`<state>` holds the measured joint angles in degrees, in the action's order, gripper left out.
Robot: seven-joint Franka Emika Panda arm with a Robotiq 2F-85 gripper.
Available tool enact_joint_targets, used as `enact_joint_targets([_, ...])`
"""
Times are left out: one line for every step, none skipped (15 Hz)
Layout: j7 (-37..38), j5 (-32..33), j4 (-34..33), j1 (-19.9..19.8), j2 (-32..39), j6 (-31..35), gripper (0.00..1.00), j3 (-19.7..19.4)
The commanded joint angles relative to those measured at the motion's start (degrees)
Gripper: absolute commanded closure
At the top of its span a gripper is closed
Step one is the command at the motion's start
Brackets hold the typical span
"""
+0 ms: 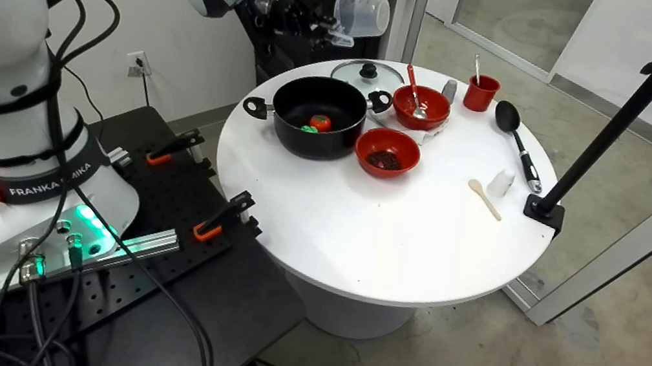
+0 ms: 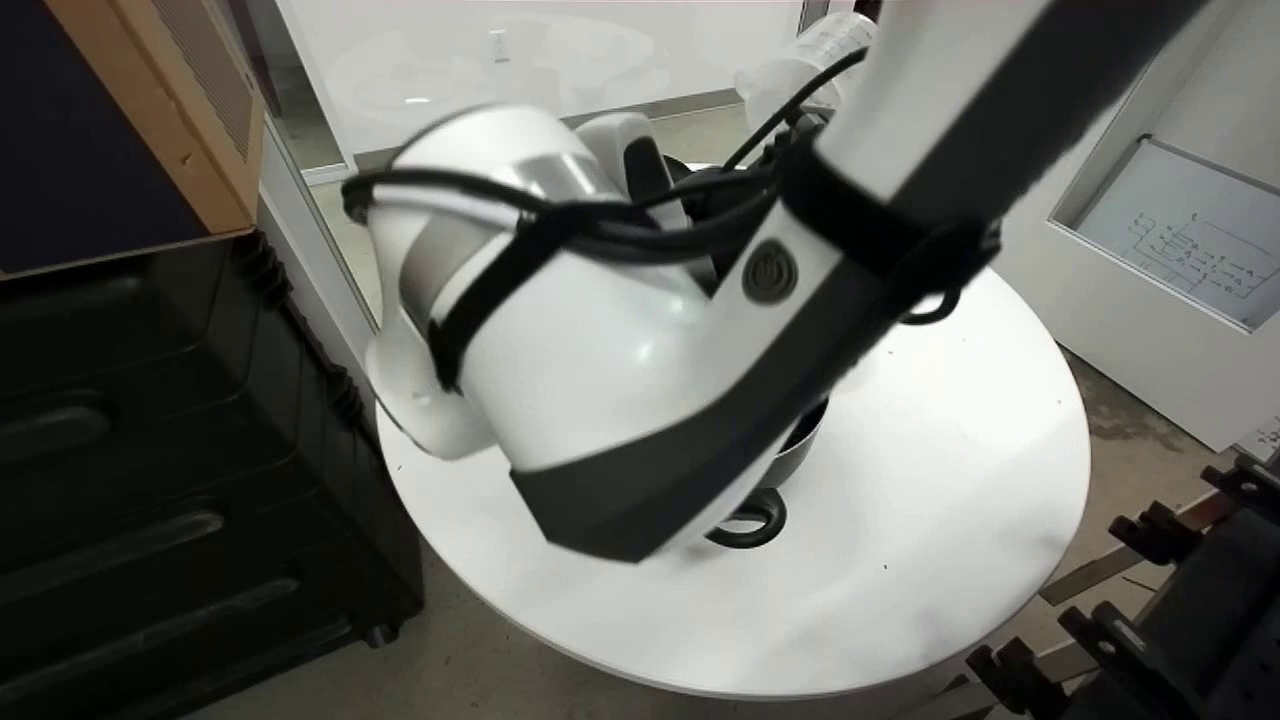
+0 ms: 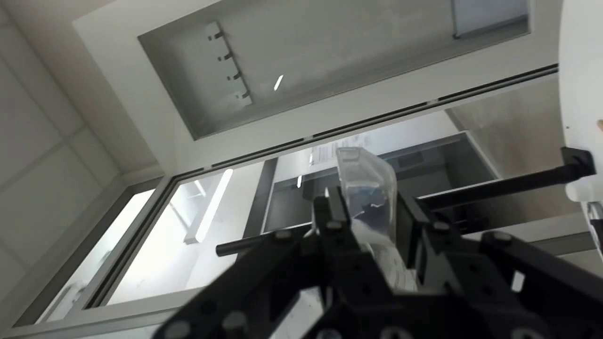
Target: Pour the contents of the clear jar into the pot
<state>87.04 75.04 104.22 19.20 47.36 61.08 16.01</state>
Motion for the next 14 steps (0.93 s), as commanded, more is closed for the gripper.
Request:
enact_joint_targets([-1.66, -3.83, 2.11, -4.27, -6.15, 9.25, 0.93, 0.96])
enact_joint_targets([-2.36, -5.00, 2.47, -5.31, -7.44, 12.34, 0.93, 0.72])
enact_joint_targets([-3.13, -6.14, 2.71, -6.31, -8.55, 15.54, 0.93, 0.44])
enact_joint_targets([-4.56, -7.01, 2.95, -7.30, -9.41, 18.86, 0.93, 0.15])
enact_joint_targets([-5.97, -7.89, 3.19, -8.23, -10.26, 22.09, 0.93, -0.14])
enact_joint_targets([-7.36, -8.78, 3.48, -9.30, -11.12, 25.52, 0.93, -0.54])
enact_joint_targets([-8.77, -9.77, 3.74, -10.27, -11.90, 28.82, 0.93, -0.91])
enact_joint_targets([-10.29, -10.59, 4.43, -11.31, -12.97, 32.31, 0.93, -1.34])
enact_joint_targets([-11.77, -11.58, 5.35, -12.36, -14.22, 35.87, 0.93, -1.76])
enact_joint_targets([-13.35, -12.66, 6.34, -13.39, -15.47, 39.41, 0.93, -2.21])
enact_joint_targets([-15.06, -13.61, 7.82, -14.66, -17.20, 43.29, 0.93, -2.77])
enact_joint_targets([-17.14, -14.80, 9.17, -15.88, -18.87, 47.10, 0.93, -3.41])
enact_joint_targets([-19.48, -16.16, 10.27, -17.16, -20.51, 50.74, 0.93, -4.20])
enact_joint_targets([-22.28, -17.88, 11.31, -18.57, -22.24, 54.32, 0.93, -5.11])
